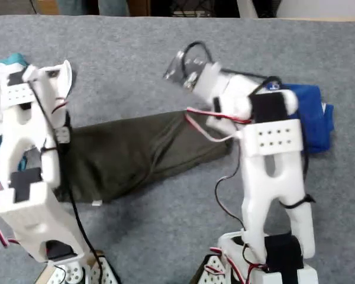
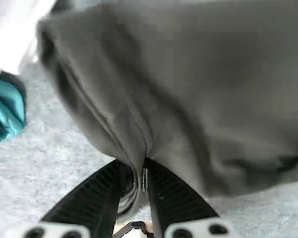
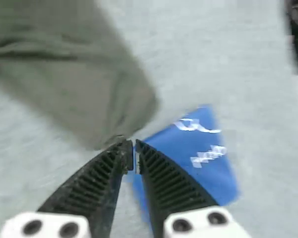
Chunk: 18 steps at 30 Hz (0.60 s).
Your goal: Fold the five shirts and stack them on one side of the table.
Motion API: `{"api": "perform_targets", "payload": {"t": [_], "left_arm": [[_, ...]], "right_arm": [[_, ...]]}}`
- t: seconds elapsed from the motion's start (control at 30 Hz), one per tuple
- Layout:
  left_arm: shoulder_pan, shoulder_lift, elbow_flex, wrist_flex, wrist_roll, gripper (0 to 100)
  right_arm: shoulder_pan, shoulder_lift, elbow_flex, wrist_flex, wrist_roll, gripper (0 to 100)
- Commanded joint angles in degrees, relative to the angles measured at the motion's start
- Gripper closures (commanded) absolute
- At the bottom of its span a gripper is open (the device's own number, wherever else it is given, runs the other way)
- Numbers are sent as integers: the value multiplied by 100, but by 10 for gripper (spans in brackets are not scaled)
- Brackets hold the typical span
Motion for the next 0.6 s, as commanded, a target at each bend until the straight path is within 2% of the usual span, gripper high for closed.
{"api": "perform_targets", "payload": {"t": [0.0,0.07,0.27,0.4,0.57], "left_arm": [[752,-563,-224,79,70,970],[1191,-633,-224,79,202,970],[2299,-642,-611,-35,1178,970],[2844,-642,-1341,-44,1415,970],[3538,-633,-1912,-510,1837,970]], "right_arm": [[352,-171,-708,-237,-53,981],[580,-171,-892,-378,-53,981],[1213,-207,-1138,-571,-185,981],[1565,-207,-1112,-791,-290,981],[2136,-163,-998,-1222,-281,981]]}}
